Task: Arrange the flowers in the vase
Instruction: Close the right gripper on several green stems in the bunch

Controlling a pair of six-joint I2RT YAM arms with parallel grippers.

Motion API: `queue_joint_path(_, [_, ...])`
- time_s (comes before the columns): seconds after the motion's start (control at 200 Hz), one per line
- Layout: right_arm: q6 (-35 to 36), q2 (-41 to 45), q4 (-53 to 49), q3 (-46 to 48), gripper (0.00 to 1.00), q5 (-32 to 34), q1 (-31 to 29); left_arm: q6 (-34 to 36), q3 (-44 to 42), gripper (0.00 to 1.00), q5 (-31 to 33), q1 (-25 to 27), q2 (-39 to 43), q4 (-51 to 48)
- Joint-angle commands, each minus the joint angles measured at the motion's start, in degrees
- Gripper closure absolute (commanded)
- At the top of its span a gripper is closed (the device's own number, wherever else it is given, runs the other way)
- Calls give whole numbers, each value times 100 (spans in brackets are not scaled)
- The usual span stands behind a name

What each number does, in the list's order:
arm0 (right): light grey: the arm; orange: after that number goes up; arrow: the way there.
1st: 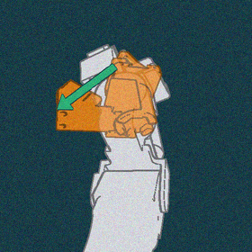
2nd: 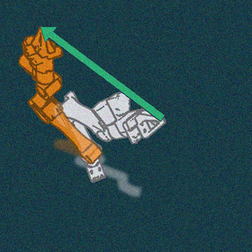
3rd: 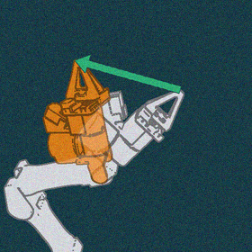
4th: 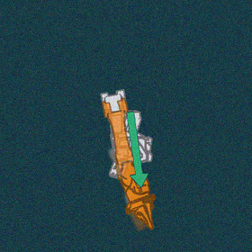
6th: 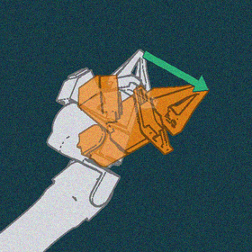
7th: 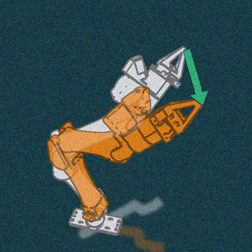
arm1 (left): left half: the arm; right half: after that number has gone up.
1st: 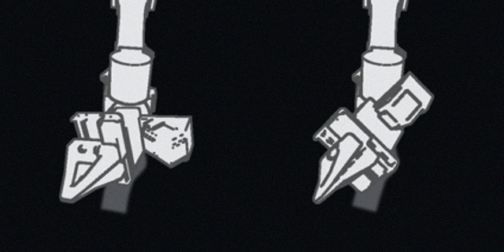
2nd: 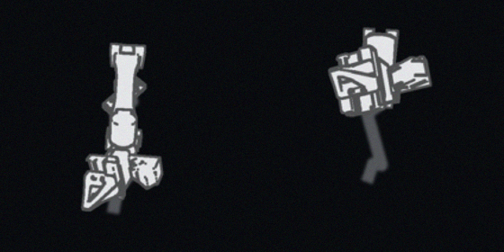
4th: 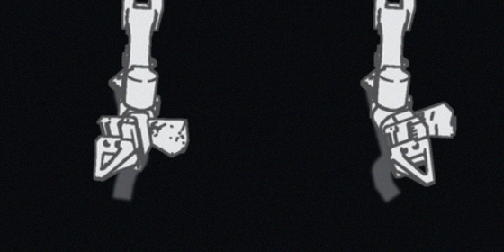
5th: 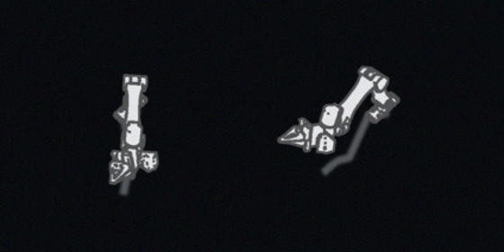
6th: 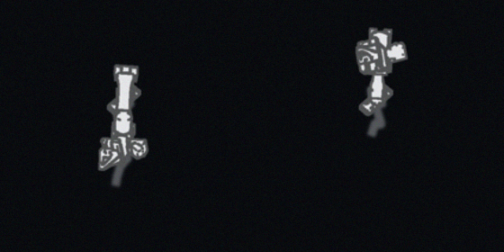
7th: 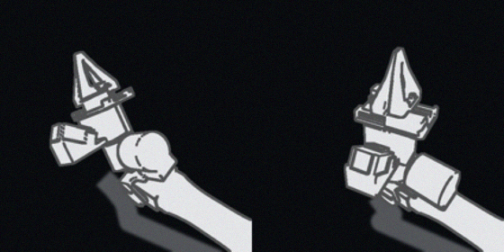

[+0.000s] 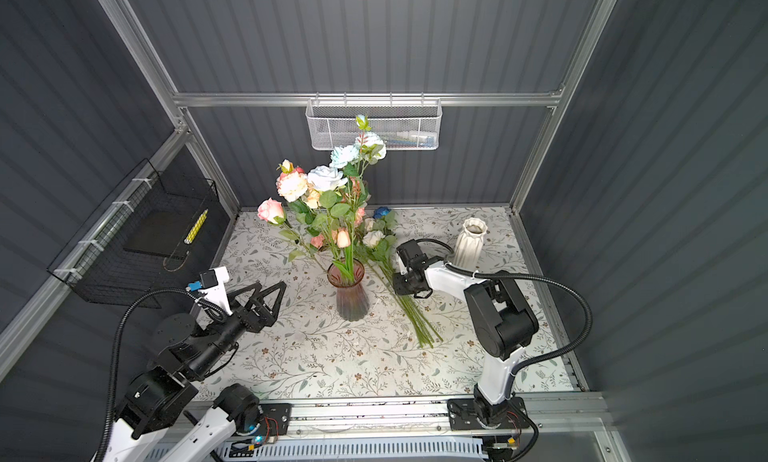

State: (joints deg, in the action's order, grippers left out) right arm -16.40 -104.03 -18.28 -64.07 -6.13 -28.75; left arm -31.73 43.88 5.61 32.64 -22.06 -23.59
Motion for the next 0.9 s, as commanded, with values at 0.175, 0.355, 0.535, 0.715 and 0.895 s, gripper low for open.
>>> queue_joint_path(0.175, [-179,719,170,313,91,-137,10,83,40,0,58,-8,34,-50])
queue_joint_path(0.355, [-523,1322,308,772,92,21,9,72,-3,0,37,-13,8,10])
queue_joint_path(0.535, [-623,1250,215,877,49,114,6,76,-28,0,28,-12,0,17])
queue_joint_path(0.715, [-563,1060,251,769,57,191,3,88,-15,0,25,-12,9,-4])
queue_joint_path(0.895, [-375,708,130,473,65,73,-4,105,6,0,28,-8,-27,-30])
